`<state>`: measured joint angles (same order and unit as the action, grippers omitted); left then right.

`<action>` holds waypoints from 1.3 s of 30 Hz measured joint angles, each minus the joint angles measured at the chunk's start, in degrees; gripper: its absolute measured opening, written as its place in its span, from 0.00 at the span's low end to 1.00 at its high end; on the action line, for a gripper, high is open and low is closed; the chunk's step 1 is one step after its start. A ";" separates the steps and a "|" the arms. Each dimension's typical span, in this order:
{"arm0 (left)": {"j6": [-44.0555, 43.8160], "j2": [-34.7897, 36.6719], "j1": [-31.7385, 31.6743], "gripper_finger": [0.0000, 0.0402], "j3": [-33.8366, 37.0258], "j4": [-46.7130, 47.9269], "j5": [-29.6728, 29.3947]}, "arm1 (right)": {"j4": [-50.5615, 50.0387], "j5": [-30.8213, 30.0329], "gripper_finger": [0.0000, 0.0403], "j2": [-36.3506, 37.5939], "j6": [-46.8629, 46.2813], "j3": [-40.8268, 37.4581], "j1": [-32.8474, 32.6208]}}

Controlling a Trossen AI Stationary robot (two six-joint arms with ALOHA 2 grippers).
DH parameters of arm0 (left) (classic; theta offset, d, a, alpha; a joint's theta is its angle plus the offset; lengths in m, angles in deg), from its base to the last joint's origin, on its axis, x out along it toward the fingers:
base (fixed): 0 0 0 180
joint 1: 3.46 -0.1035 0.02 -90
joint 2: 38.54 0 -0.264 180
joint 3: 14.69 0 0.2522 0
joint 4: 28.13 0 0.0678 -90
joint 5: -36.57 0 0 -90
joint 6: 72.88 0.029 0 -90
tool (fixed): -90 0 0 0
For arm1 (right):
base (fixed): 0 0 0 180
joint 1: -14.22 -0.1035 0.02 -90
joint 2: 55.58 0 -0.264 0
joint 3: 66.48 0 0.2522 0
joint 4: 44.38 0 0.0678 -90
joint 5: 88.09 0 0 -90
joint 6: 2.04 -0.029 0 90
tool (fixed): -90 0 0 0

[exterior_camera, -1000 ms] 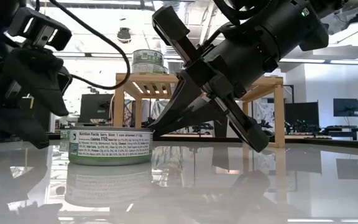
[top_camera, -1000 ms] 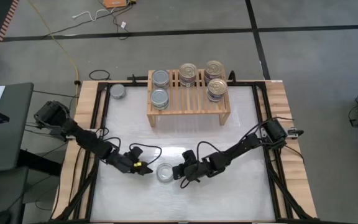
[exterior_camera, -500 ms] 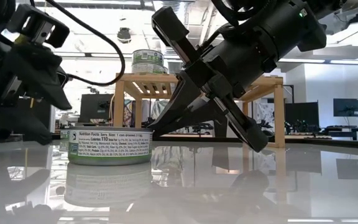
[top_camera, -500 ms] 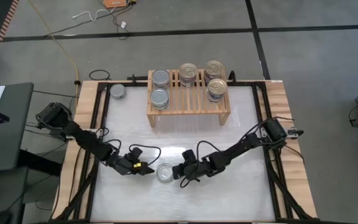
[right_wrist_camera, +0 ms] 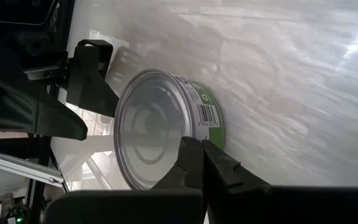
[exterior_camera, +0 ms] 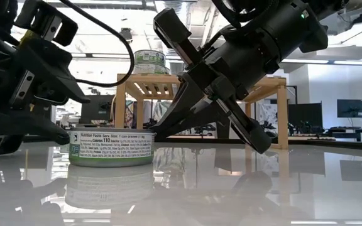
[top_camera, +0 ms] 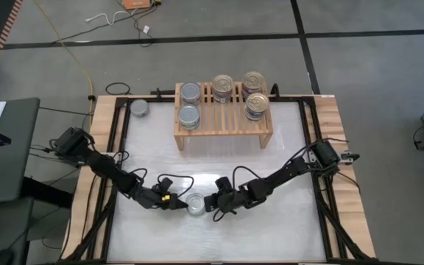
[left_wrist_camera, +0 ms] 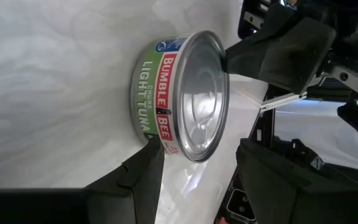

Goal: Stack canned seafood by type on shelf
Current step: Put the green tuna can on the shelf

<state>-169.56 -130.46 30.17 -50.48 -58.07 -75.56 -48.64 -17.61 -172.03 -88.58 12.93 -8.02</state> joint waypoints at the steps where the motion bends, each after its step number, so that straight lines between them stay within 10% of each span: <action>1: 0.00 0.00 0.00 0.48 0.00 0.00 0.02 | -0.06 0.06 0.05 0.00 0.00 0.00 0.00; 39: 2.38 -0.11 0.00 0.48 0.11 0.39 0.85 | -5.97 -0.19 0.18 4.39 3.06 -0.04 0.66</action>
<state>-167.18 -130.57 30.17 -50.37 -57.67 -74.71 -54.62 -17.80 -167.63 -85.52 12.88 -7.36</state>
